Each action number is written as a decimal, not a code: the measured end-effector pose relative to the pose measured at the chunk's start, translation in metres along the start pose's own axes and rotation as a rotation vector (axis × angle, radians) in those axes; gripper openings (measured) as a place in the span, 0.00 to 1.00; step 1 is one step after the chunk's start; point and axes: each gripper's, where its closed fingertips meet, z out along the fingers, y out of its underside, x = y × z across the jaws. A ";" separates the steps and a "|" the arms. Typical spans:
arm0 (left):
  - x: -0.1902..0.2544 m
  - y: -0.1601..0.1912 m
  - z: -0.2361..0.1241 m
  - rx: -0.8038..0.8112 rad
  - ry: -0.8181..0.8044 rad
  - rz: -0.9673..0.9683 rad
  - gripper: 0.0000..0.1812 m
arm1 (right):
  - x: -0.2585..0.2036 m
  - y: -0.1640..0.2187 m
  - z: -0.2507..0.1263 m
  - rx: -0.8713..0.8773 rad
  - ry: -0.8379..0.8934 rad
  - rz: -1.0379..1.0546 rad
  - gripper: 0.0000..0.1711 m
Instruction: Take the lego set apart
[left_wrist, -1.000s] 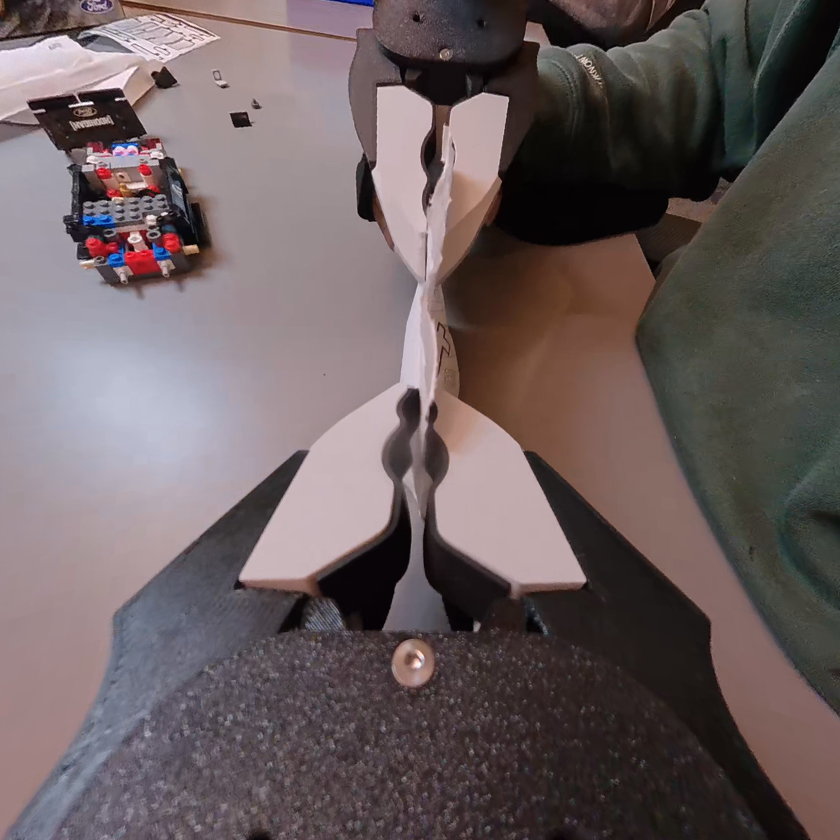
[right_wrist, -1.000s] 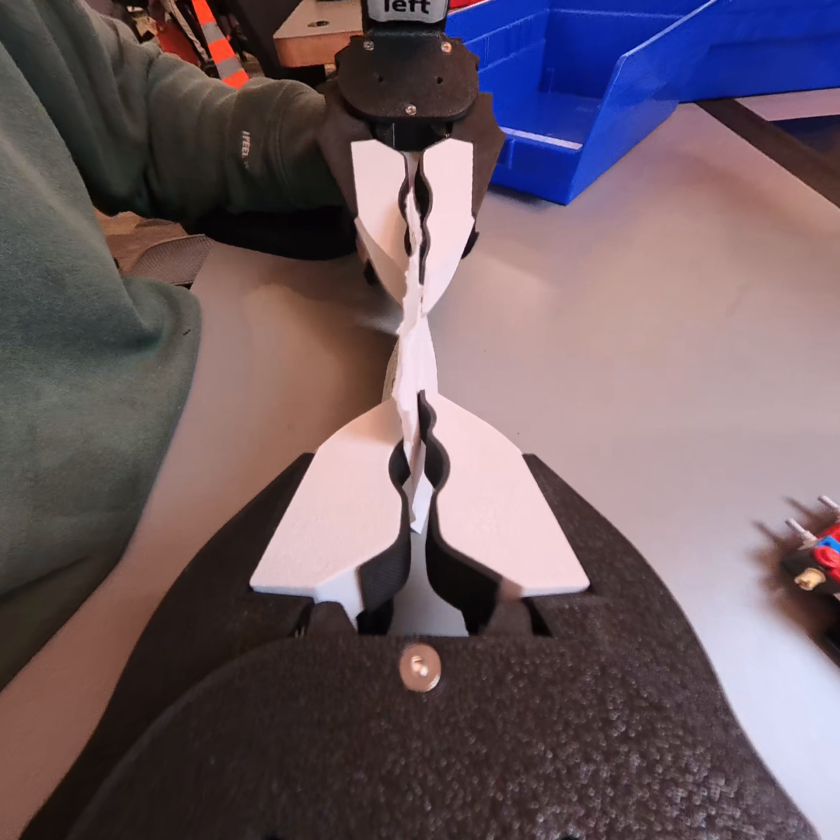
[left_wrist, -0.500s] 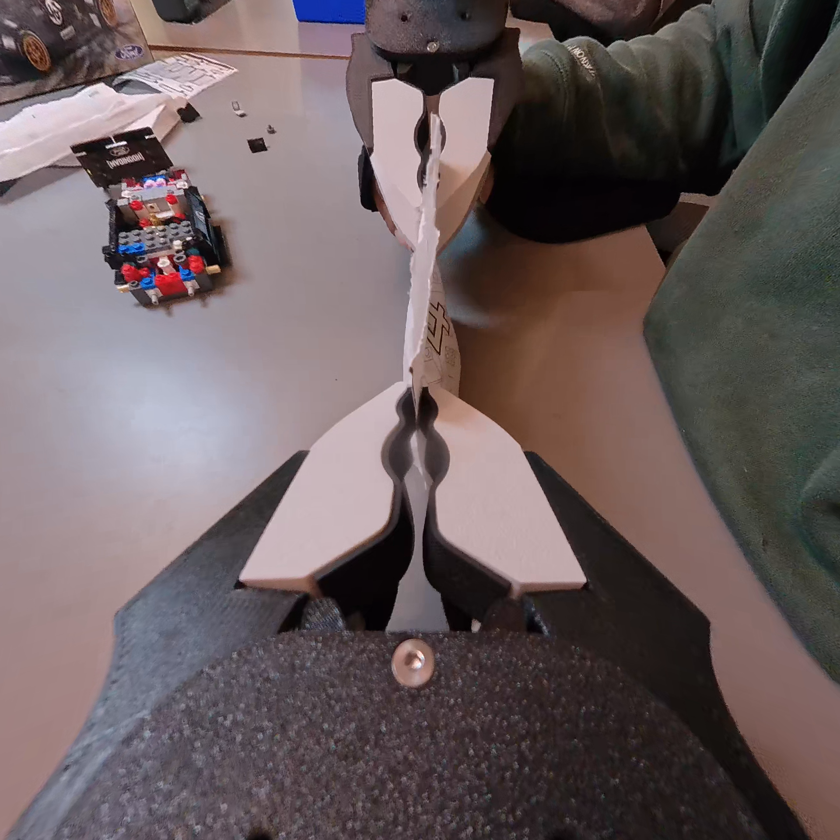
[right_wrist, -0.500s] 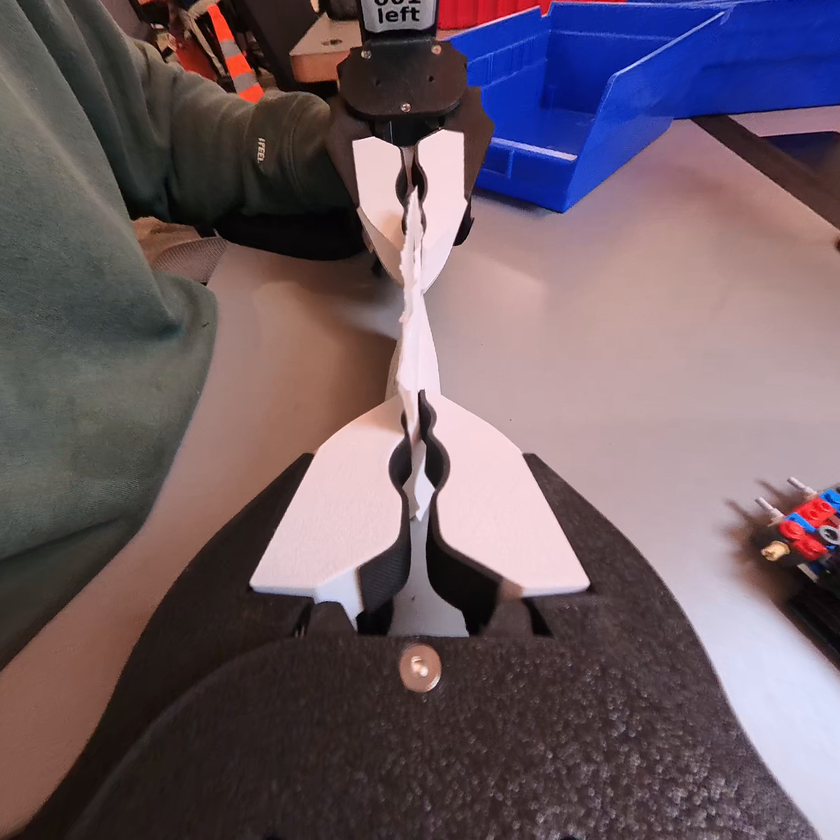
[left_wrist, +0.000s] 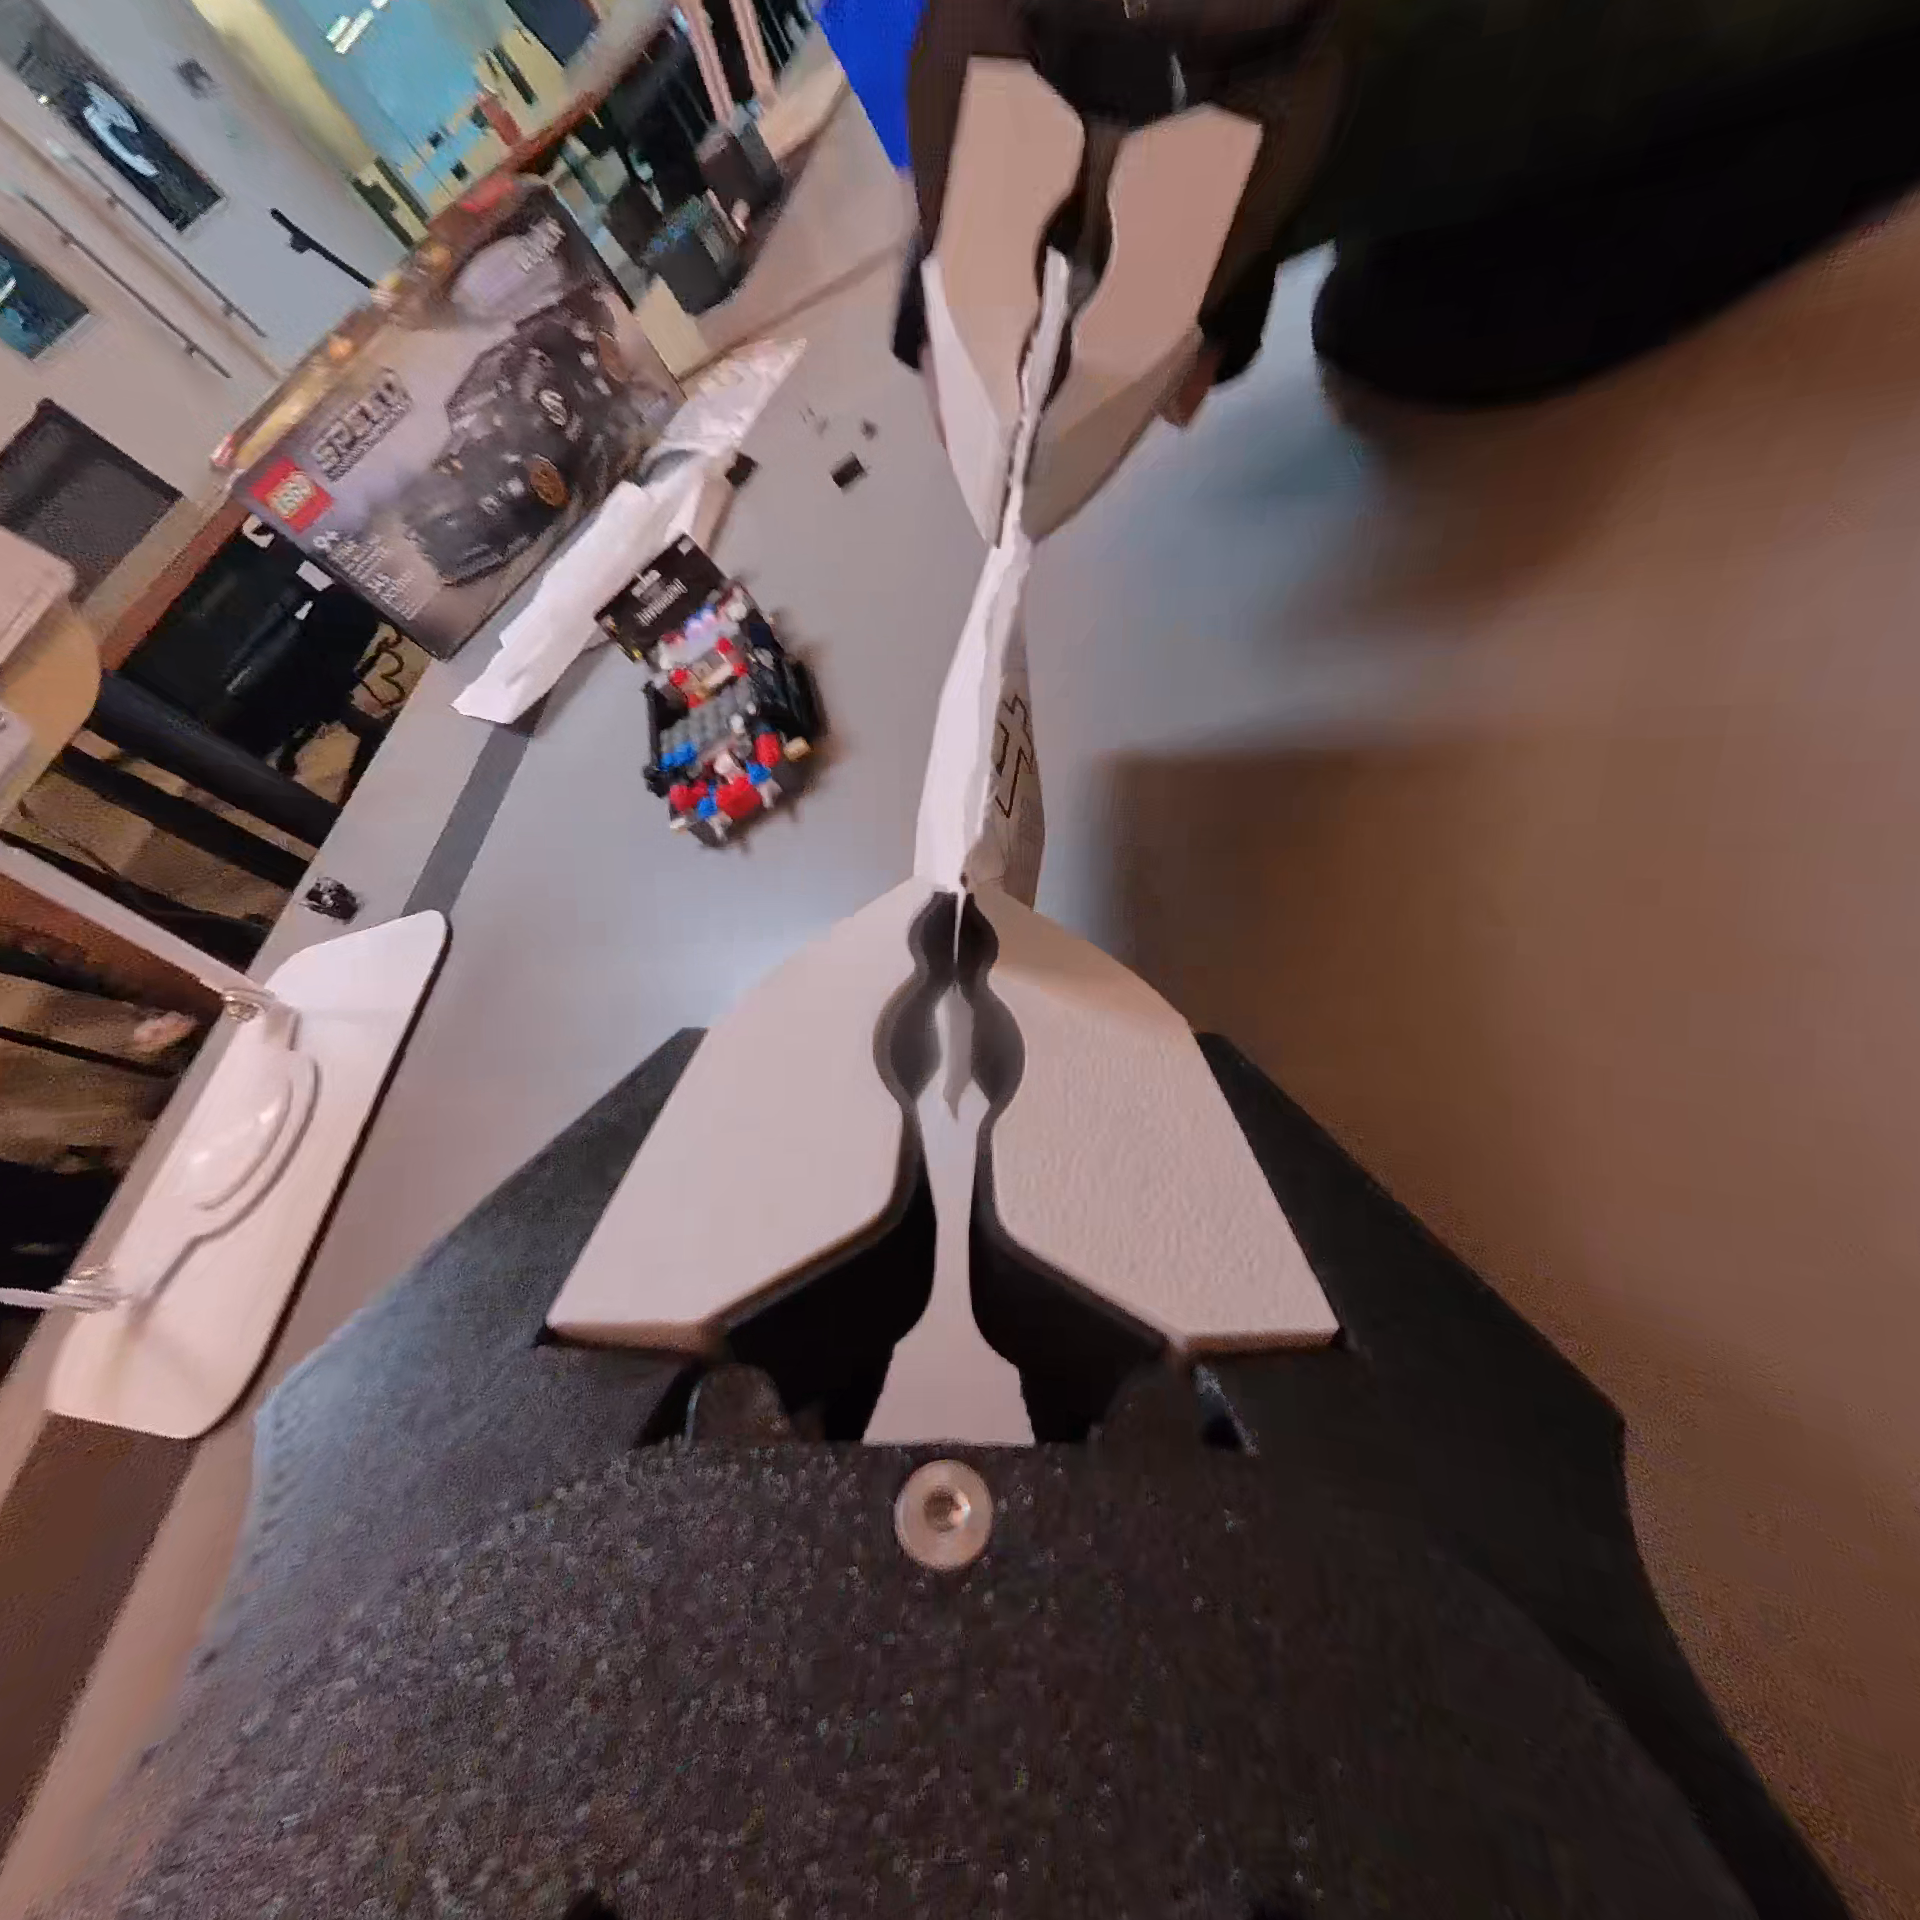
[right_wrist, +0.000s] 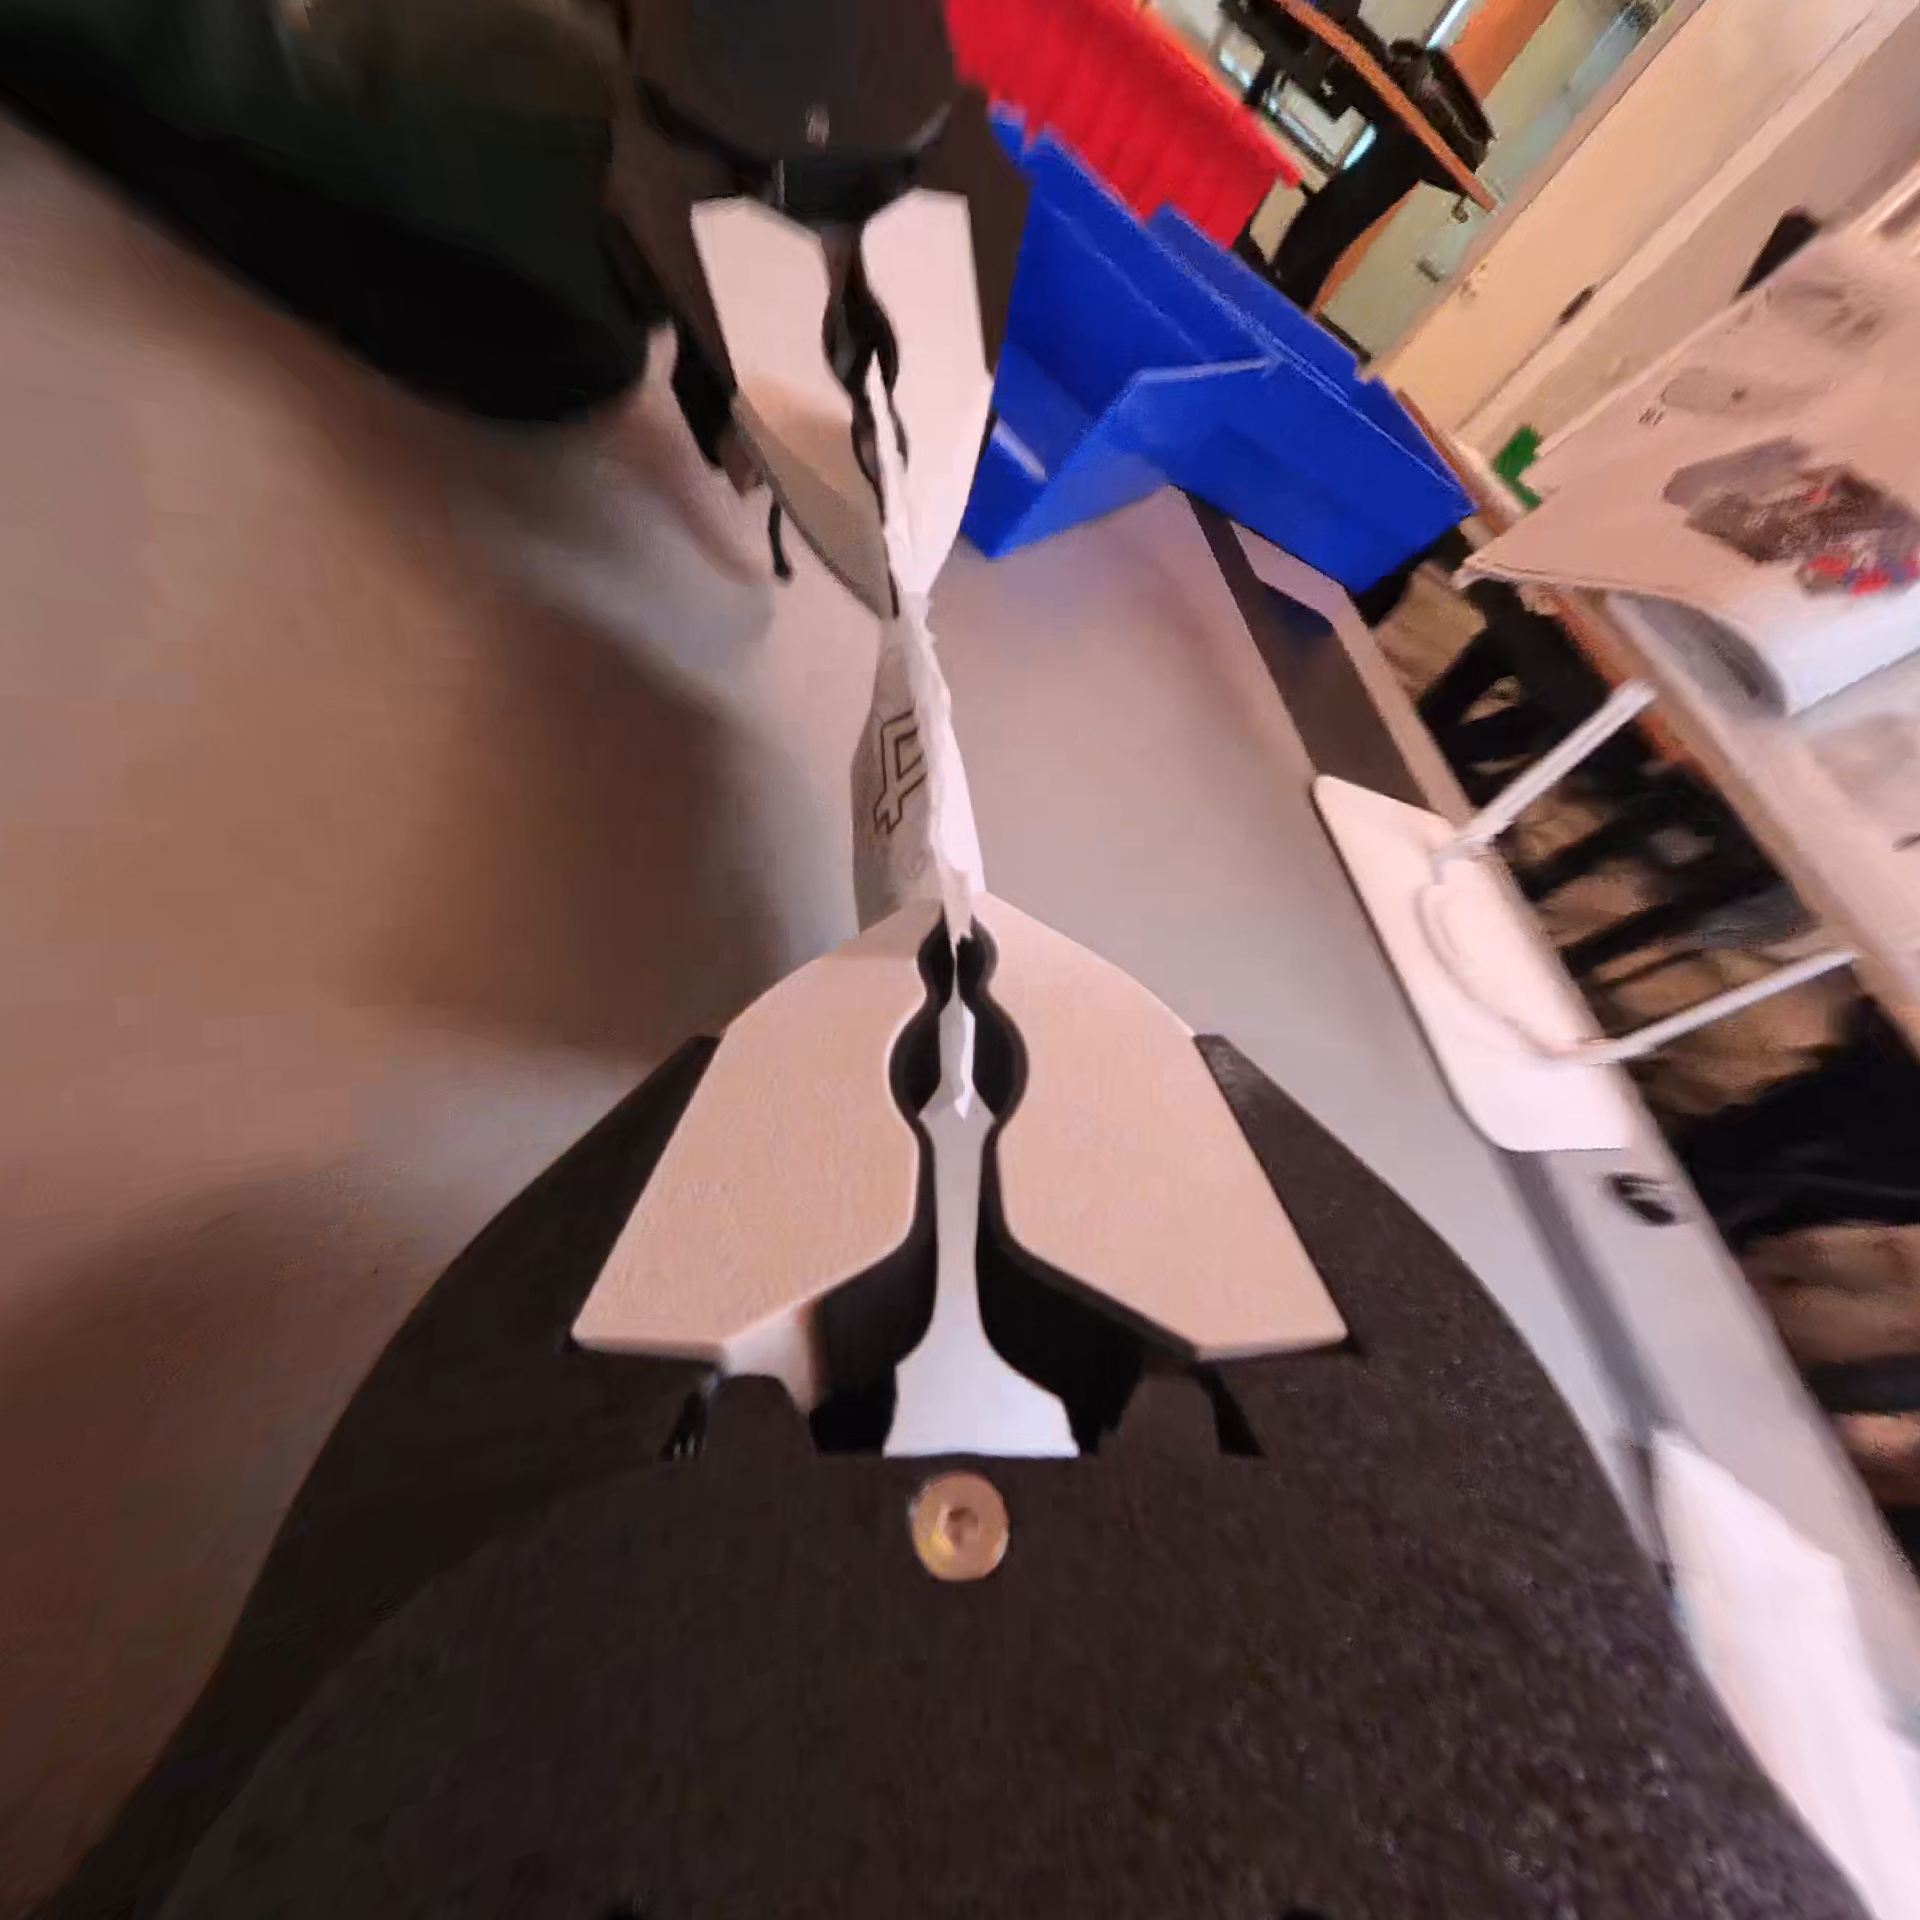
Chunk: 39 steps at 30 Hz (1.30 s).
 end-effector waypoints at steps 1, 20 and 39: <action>0.010 0.010 0.004 -0.040 0.022 0.045 0.01 | -0.008 0.009 0.003 -0.057 -0.002 -0.079 0.00; 0.053 0.041 0.011 -0.265 0.406 -1.072 0.00 | -0.068 0.033 0.014 -0.307 -0.536 1.083 0.00; 0.051 0.043 0.012 -0.266 0.452 -1.133 0.00 | -0.056 0.023 0.021 -0.308 -0.382 0.766 0.00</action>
